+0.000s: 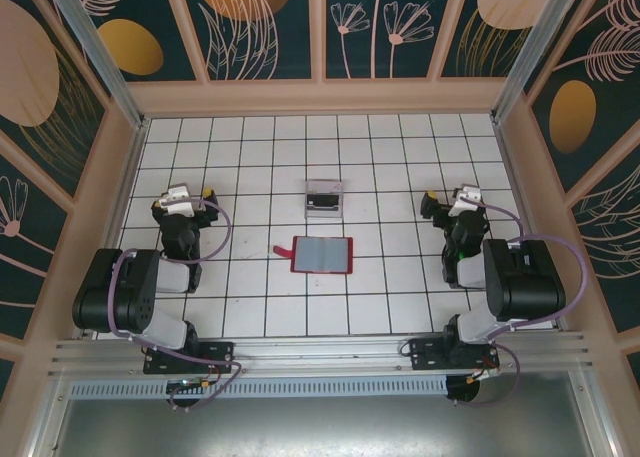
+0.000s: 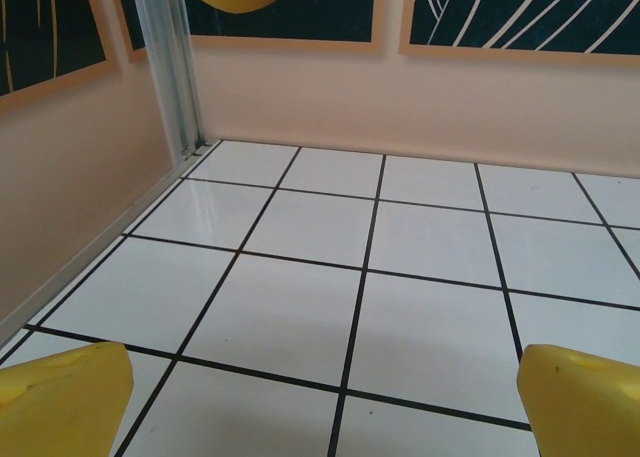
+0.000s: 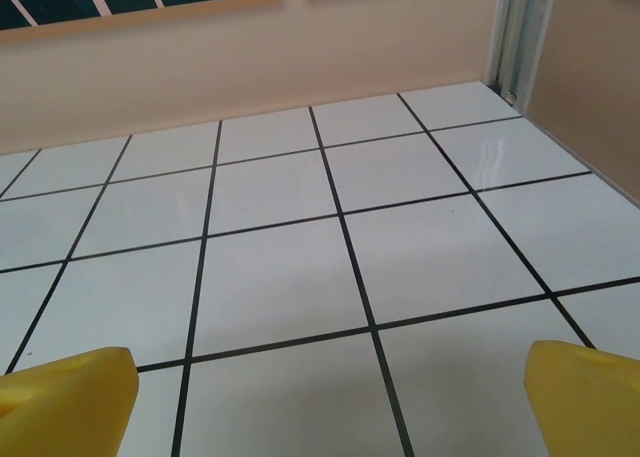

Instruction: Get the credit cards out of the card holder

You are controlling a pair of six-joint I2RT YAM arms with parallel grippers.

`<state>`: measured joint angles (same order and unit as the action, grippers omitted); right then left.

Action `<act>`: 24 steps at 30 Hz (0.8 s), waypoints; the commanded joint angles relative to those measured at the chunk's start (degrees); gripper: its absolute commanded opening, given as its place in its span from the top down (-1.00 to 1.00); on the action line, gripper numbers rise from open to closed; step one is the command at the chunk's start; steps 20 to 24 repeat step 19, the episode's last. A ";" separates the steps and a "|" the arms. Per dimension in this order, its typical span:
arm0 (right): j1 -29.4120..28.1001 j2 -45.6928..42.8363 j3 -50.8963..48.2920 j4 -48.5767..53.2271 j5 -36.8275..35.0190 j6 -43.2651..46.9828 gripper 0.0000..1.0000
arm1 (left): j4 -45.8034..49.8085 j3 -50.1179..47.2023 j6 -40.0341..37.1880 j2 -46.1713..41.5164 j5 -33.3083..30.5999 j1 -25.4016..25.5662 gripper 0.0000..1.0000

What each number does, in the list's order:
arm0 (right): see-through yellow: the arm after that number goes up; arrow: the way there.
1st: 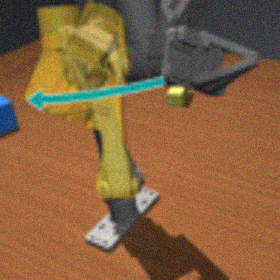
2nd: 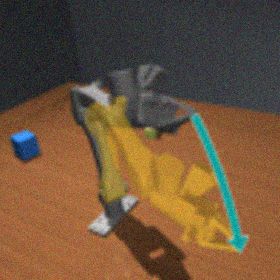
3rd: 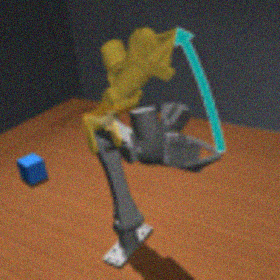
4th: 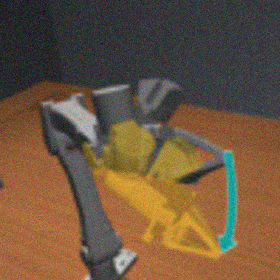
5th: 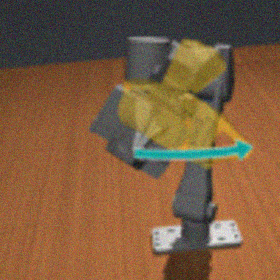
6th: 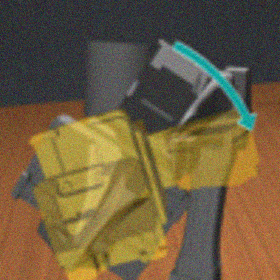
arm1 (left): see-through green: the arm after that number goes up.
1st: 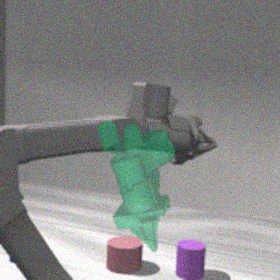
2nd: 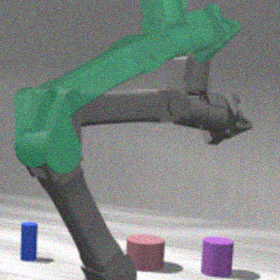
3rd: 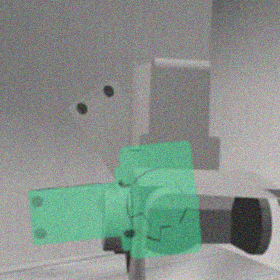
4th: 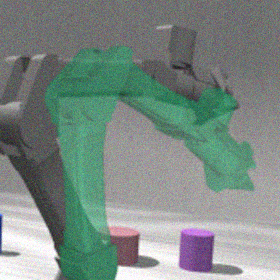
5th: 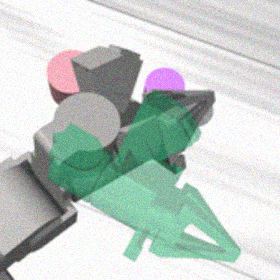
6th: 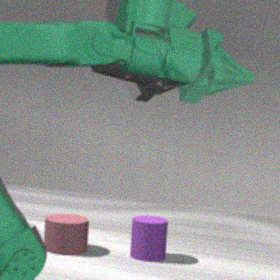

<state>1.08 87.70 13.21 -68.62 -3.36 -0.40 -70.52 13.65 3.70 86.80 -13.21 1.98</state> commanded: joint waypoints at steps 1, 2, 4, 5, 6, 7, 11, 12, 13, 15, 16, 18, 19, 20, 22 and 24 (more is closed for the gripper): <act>0.04 0.42 -0.49 -3.94 -0.16 -1.10 -0.98 | -2.78 -0.18 0.79 0.52 1.00 -0.31 -0.97; 0.06 0.35 -0.41 -3.76 -0.16 -1.09 -0.98 | -2.87 -0.33 0.77 0.45 1.08 -0.38 -0.97; -0.02 0.41 -0.42 -3.78 -0.25 -1.07 -0.98 | -3.13 -0.62 0.78 0.30 1.09 -0.37 -0.97; -0.02 0.36 -0.44 -3.87 -0.25 -1.01 -0.98 | -3.37 -0.71 0.78 0.23 1.04 -0.33 -0.97; 0.00 0.36 -0.42 -3.74 -0.25 -1.03 -0.98 | -3.50 -0.74 0.77 0.21 1.02 -0.31 -0.97; 0.02 0.43 -0.32 -3.77 -0.24 -1.09 -0.98 | -3.26 -0.67 0.82 0.25 1.06 -0.31 -0.97; 0.05 0.45 -0.38 -3.80 -0.25 -1.00 -0.98 | -3.30 -0.71 0.76 0.21 1.08 -0.35 -0.97; -0.03 0.45 -0.36 -3.82 -0.25 -1.00 -0.98 | -3.33 -0.67 0.78 0.22 1.08 -0.33 -0.97; -0.19 0.42 -0.45 -3.87 -0.37 -0.84 -0.98 | -3.35 -0.65 0.78 0.21 1.08 -0.32 -0.97; -0.51 0.40 -0.24 -3.64 1.59 0.21 -0.98 | -3.30 -0.70 0.78 0.25 1.08 -0.32 -0.97; -0.38 0.47 -0.27 -3.63 1.64 0.20 -0.98 | -3.32 -0.64 0.86 0.21 1.08 -0.31 -0.97; -0.28 0.44 -0.25 -3.51 2.07 0.14 -0.98 | -3.31 -0.64 0.78 0.23 1.08 -0.31 -0.97; 0.00 0.42 -0.01 -3.20 2.20 0.01 -0.98 | -3.37 -0.67 0.78 0.25 1.08 -0.33 -0.97; 0.00 0.42 -0.01 -3.20 2.20 0.01 -0.98 | -3.37 -0.67 0.78 0.25 1.08 -0.33 -0.97; 0.00 0.42 -0.01 -3.20 2.20 0.01 -0.98 | -3.37 -0.67 0.78 0.25 1.08 -0.33 -0.97; 0.00 0.42 -0.01 -3.20 2.20 0.01 -0.98 | -3.37 -0.67 0.78 0.25 1.08 -0.33 -0.97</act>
